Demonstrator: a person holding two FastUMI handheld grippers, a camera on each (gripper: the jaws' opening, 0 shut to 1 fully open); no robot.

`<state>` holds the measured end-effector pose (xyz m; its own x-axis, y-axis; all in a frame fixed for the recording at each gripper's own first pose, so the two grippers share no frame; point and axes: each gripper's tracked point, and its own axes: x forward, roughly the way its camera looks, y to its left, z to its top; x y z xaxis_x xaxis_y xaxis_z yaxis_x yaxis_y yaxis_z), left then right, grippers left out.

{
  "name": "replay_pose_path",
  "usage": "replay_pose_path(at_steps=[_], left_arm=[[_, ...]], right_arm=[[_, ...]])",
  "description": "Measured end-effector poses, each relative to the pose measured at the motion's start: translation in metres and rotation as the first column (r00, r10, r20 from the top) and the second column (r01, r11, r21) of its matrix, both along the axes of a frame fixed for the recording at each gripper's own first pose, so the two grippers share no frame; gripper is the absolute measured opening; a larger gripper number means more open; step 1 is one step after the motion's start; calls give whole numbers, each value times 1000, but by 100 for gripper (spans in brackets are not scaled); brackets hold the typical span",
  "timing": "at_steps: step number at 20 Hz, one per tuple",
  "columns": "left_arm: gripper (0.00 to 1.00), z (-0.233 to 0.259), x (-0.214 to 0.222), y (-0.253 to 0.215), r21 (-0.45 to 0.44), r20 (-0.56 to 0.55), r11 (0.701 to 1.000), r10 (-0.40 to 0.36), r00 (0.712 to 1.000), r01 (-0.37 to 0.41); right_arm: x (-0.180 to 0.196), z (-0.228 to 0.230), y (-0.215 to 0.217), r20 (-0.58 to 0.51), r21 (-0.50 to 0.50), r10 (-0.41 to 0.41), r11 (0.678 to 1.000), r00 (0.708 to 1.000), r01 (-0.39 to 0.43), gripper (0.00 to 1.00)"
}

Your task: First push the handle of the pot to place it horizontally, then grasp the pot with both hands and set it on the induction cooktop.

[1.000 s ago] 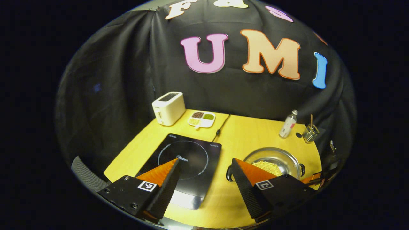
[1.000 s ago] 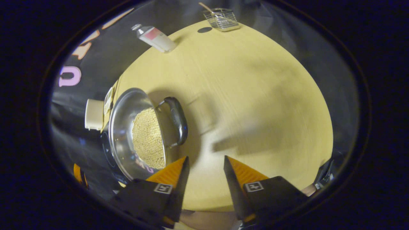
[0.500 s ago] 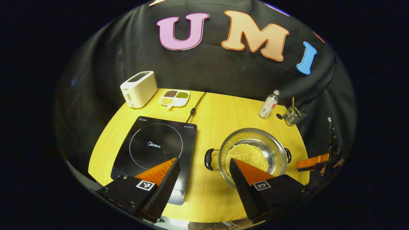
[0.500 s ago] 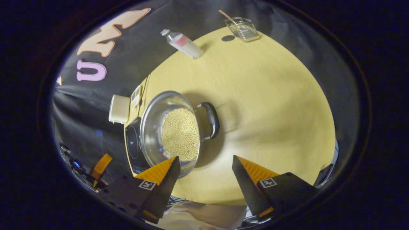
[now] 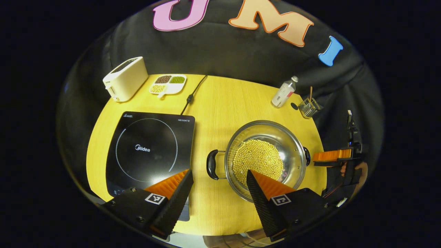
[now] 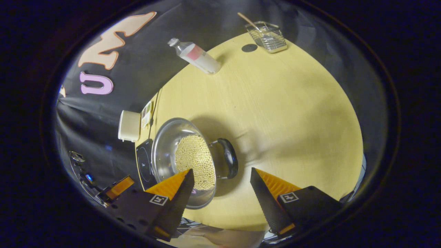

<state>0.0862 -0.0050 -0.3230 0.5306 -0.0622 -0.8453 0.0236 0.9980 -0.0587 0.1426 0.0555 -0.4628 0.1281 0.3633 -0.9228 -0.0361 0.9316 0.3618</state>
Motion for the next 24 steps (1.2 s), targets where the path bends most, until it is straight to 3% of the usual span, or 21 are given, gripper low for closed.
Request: replay_pose_path(at_steps=[5, 6, 7, 8, 9, 11, 12, 13, 14, 15, 16, 17, 18, 19, 20, 21, 22, 24], left_arm=[[95, -39, 10, 5, -34, -146, 999, 10, 989, -15], [93, -45, 15, 8, -32, -163, 999, 19, 986, -25], [93, -53, 18, 12, -28, -183, 999, 26, 983, -32], [93, -60, 19, 14, -22, -210, 999, 31, 977, -36], [97, -65, 19, 14, -22, -235, 999, 32, 972, -38], [93, -77, 21, 10, -37, -275, 998, 35, 961, -47], [90, -82, 22, 8, -47, -289, 998, 37, 957, -53], [90, -87, 23, 6, -57, -301, 997, 37, 953, -57], [89, -91, 24, 2, -68, -312, 996, 35, 949, -60], [88, -95, 26, 0, -76, -323, 995, 35, 946, -63], [92, -99, 27, -1, -82, -334, 994, 36, 942, -67], [86, -104, 28, -2, -85, -345, 994, 40, 938, -74], [85, -106, 28, -3, -91, -357, 993, 42, 933, -80], [84, -111, 28, -5, -95, -370, 992, 43, 928, -84], [89, -114, 28, -6, -98, -382, 992, 41, 923, -85], [83, -115, 28, -6, -99, -391, 992, 38, 920, -83], [82, -117, 28, -4, -89, -397, 993, 39, 917, -80], [84, -119, 31, -3, -70, -393, 995, 36, 919, -69]], right_arm=[[4, -22, 14, -91, 53, 17, 999, 996, -12, 100], [0, -24, 17, -111, 60, 24, 998, 994, -17, 93], [0, -27, 17, -127, 63, 28, 998, 992, -20, 93], [1, -31, 17, -141, 64, 32, 998, 989, -23, 100], [1, -37, 17, -155, 65, 35, 998, 987, -26, 100], [3, -48, 22, -178, 75, 47, 997, 983, -34, 100], [2, -53, 26, -189, 83, 55, 996, 980, -40, 92], [1, -56, 29, -201, 92, 64, 995, 978, -46, 89], [-3, -58, 31, -212, 100, 74, 994, 974, -53, 98], [-5, -60, 33, -221, 104, 86, 992, 971, -64, 88], [-7, -63, 35, -228, 105, 94, 992, 969, -71, 97], [-9, -66, 35, -238, 100, 102, 992, 966, -80, 76], [-9, -70, 36, -244, 101, 110, 991, 963, -88, 83], [-9, -73, 37, -249, 101, 115, 991, 962, -93, 73], [-10, -75, 38, -252, 103, 119, 990, 960, -95, 73], [-9, -78, 37, -254, 97, 118, 991, 960, -96, 73], [-6, -79, 39, -257, 102, 105, 991, 961, -81, 83], [-7, -80, 38, -275, 114, 103, 991, 956, -74, 61]])
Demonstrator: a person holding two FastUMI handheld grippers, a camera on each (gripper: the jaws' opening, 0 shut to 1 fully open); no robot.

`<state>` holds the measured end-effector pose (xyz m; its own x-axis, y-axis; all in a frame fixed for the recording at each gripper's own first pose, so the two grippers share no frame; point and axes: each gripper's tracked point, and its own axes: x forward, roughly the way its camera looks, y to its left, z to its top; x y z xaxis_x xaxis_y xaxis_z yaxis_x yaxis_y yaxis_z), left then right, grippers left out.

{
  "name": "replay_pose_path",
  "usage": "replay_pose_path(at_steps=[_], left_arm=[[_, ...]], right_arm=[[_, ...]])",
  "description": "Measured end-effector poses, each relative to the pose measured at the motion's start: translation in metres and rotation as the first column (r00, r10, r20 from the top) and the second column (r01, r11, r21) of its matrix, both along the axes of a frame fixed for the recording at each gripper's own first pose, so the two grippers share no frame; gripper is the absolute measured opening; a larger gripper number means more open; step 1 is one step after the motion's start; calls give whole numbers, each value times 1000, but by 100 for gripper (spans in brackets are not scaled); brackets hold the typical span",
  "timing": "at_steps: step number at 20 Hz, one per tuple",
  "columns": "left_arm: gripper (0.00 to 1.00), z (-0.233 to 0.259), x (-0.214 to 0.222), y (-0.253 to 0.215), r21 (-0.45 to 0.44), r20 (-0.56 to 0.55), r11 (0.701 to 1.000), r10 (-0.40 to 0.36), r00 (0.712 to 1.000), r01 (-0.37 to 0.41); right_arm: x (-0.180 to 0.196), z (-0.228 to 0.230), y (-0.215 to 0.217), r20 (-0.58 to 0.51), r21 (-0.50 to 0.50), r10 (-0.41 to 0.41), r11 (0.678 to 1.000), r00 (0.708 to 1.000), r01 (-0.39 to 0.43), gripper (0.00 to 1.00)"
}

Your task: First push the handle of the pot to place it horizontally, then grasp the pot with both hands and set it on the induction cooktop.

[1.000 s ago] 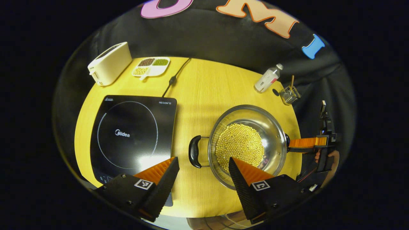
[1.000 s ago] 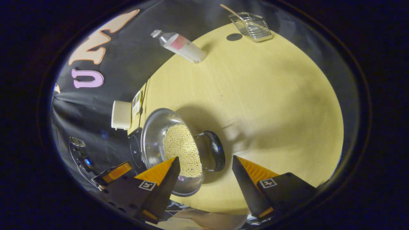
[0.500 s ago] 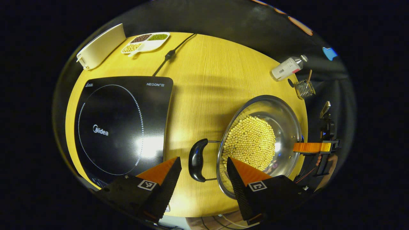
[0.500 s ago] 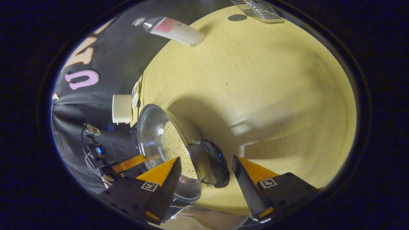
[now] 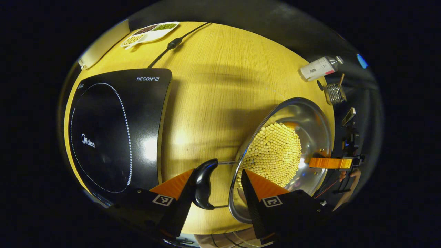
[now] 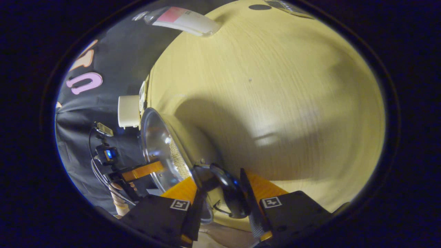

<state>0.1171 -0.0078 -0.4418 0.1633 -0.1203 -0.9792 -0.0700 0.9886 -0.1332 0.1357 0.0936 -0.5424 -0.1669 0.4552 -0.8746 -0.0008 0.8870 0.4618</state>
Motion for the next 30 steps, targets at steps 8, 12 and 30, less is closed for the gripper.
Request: replay_pose_path(at_steps=[8, 12, 30], left_arm=[[65, -5, 2, 8, 36, 4, 999, -17, 1000, 17], [61, -6, 2, 5, 44, 23, 998, -51, 998, 50], [60, 35, -54, -12, 6, 45, 989, -147, 988, 147]], right_arm=[[1, -3, -2, 42, -9, 24, 1000, 999, -24, 53], [-2, -4, -10, 102, -50, 85, 995, 991, -80, 54], [-61, 61, -38, 196, -104, 74, 993, 978, -54, 54]])
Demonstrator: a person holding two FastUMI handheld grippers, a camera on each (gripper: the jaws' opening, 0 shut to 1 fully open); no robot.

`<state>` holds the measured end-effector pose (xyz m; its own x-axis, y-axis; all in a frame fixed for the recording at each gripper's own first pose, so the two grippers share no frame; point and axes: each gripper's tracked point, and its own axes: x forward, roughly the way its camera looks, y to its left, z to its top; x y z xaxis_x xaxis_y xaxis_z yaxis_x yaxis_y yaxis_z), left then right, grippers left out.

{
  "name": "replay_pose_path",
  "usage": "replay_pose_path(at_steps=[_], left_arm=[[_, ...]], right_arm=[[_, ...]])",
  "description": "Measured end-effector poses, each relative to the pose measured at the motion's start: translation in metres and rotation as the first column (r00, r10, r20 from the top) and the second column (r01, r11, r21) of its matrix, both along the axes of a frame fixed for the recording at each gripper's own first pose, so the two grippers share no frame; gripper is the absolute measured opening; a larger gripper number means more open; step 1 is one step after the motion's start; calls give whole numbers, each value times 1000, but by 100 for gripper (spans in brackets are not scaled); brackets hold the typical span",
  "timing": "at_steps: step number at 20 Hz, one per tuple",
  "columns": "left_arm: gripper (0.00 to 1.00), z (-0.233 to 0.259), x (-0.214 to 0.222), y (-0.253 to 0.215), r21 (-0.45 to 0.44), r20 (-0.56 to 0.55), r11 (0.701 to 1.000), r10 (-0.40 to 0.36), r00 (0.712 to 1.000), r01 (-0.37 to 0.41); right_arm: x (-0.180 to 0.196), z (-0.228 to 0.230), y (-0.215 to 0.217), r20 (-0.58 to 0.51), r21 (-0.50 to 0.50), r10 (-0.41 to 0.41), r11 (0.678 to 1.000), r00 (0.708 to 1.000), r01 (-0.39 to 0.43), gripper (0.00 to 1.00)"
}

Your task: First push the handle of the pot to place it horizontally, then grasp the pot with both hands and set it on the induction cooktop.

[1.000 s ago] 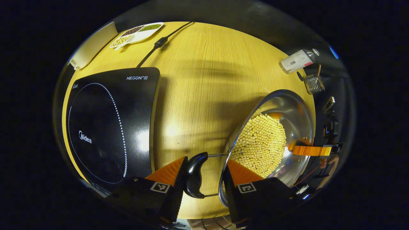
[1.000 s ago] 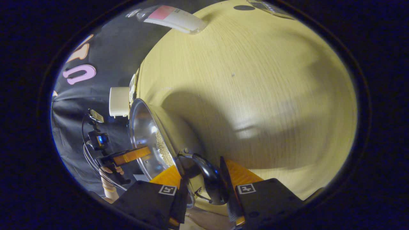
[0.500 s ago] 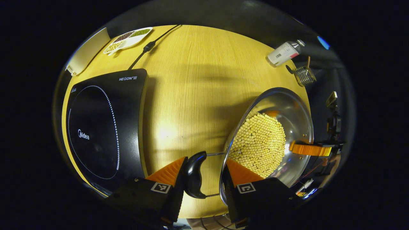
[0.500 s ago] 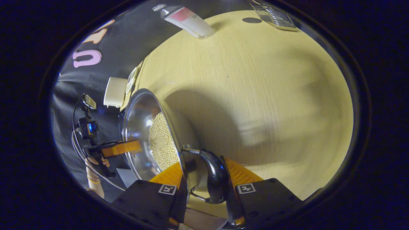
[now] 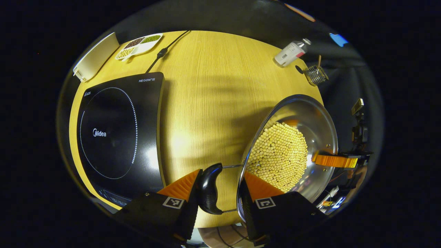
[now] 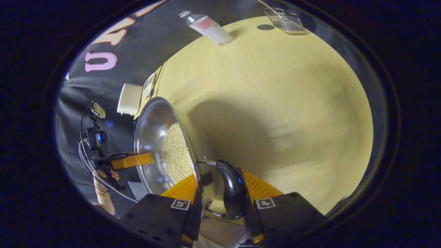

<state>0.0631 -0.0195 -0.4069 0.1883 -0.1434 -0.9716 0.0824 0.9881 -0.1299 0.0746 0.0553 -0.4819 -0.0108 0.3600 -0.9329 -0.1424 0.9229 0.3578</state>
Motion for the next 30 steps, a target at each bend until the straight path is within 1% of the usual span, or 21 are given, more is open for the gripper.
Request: replay_pose_path(at_steps=[2, 3, 4, 9, 14, 15, 16, 17, 19, 20, 21, 25, 28, 30], left_arm=[[60, 4, -7, 2, -6, -3, 1000, -12, 1000, 12], [58, 7, -13, 4, -11, -3, 1000, -20, 1000, 20], [61, 10, -18, 6, -15, -2, 999, -28, 1000, 28], [60, 25, -35, 27, -52, 13, 995, -88, 996, 88], [60, 42, -53, 73, -67, 22, 984, -165, 986, 167], [58, 45, -57, 85, -64, 19, 982, -178, 984, 179], [63, 48, -61, 98, -61, 18, 980, -190, 982, 191], [60, 50, -64, 110, -57, 18, 978, -200, 980, 201], [60, 55, -69, 134, -49, 25, 974, -219, 975, 220], [63, 57, -72, 145, -46, 29, 972, -227, 973, 228], [60, 60, -74, 156, -43, 33, 972, -231, 972, 233], [62, 67, -79, 193, -42, 55, 972, -229, 972, 231], [62, 76, -83, 219, -44, 75, 976, -212, 974, 215], [60, 81, -86, 234, -44, 83, 979, -196, 977, 200]], right_arm=[[-13, 6, 0, 6, -6, -15, 1000, 1000, 15, 54], [-20, 10, 0, 10, -9, -22, 1000, 1000, 22, 54], [-27, 13, 2, 16, -12, -30, 999, 999, 30, 54], [-64, 30, 19, 64, -30, -82, 996, 995, 84, 54], [-115, 39, 58, 95, -31, -158, 986, 983, 162, 54], [-126, 38, 69, 94, -30, -170, 984, 981, 173, 54], [-138, 37, 79, 92, -30, -180, 983, 979, 183, 54], [-150, 36, 90, 90, -28, -188, 981, 978, 191, 54], [-168, 33, 110, 86, -25, -203, 978, 975, 206, 54], [-176, 32, 120, 88, -25, -208, 977, 974, 211, 54], [-182, 30, 130, 93, -25, -210, 977, 973, 213, 54], [-197, 28, 165, 122, -27, -203, 978, 971, 208, 54], [-200, 25, 189, 135, -31, -188, 981, 973, 194, 54], [-200, 24, 203, 140, -34, -176, 983, 974, 182, 54]])
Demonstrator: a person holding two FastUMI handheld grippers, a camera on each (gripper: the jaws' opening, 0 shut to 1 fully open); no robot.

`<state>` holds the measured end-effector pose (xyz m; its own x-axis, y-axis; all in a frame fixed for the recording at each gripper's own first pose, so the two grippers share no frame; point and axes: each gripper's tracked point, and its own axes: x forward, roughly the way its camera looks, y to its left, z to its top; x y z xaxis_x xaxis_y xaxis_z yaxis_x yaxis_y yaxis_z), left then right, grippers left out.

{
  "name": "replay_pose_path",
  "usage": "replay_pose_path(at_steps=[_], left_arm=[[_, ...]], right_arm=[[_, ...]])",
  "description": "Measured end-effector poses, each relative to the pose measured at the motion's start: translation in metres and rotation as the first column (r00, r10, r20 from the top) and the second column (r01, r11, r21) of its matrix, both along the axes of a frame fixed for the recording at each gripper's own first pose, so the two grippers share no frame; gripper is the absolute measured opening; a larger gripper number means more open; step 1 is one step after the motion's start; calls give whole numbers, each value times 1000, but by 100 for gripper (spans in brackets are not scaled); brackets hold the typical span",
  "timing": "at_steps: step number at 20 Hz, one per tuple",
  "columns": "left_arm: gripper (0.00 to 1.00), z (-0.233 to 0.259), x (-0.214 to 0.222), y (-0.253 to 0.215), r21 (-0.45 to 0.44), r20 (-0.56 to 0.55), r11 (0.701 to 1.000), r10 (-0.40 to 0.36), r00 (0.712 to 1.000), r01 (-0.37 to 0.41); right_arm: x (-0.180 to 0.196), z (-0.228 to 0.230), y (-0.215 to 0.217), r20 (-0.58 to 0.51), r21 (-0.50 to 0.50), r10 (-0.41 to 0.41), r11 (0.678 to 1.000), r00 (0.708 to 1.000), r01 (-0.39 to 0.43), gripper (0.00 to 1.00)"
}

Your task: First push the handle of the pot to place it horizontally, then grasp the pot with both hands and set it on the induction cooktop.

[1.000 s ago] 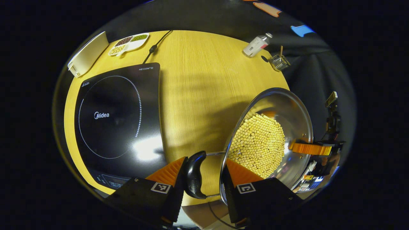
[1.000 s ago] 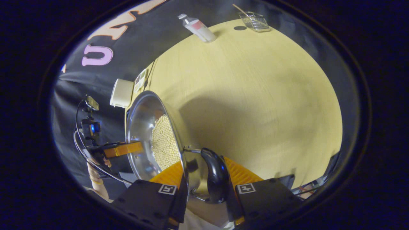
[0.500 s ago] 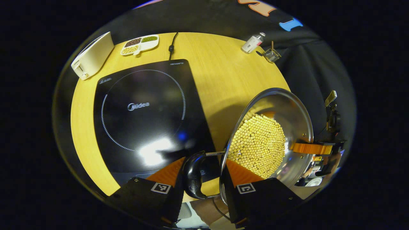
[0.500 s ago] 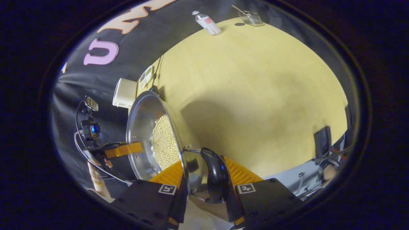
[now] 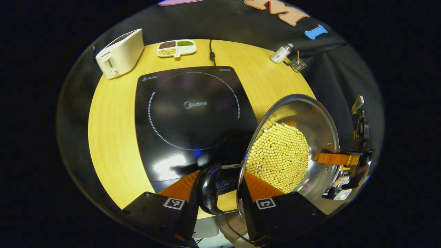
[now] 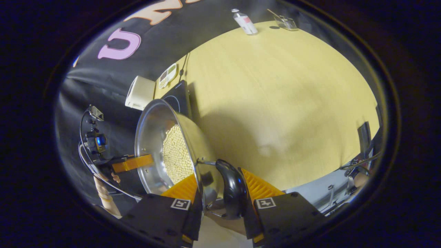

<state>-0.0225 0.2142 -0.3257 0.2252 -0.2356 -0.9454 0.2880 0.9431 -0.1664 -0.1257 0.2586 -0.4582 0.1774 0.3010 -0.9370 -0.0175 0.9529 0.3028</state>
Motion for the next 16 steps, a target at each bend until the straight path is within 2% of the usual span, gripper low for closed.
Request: replay_pose_path(at_steps=[1, 4, 5, 6, 9, 10, 15, 16], left_arm=[[60, 5, -4, 8, 0, 2, 1000, 8, 1000, -8], [60, 17, -10, 29, -3, 7, 999, 35, 999, -35], [60, 20, -12, 35, -2, 12, 999, 41, 999, -41], [60, 24, -14, 41, -3, 19, 999, 46, 999, -46], [60, 46, -32, 61, -13, 35, 998, 61, 997, -61], [60, 53, -35, 67, -13, 36, 998, 67, 997, -67], [60, 90, -53, 98, -8, 69, 994, 106, 992, -105], [60, 100, -58, 104, -8, 75, 993, 115, 990, -115]], right_arm=[[1, -1, 7, 2, -1, 8, 1000, 1000, -8, 48], [3, -4, 25, 8, -3, 28, 1000, 1000, -28, 48], [7, -5, 31, 9, -2, 32, 999, 999, -32, 54], [10, -8, 38, 11, -1, 35, 999, 999, -35, 48], [16, -10, 53, 17, 2, 40, 999, 999, -40, 48], [18, -11, 57, 20, 3, 43, 999, 999, -43, 54], [42, -20, 88, 17, 24, 39, 999, 999, -40, 54], [48, -22, 96, 18, 30, 39, 999, 999, -40, 48]])
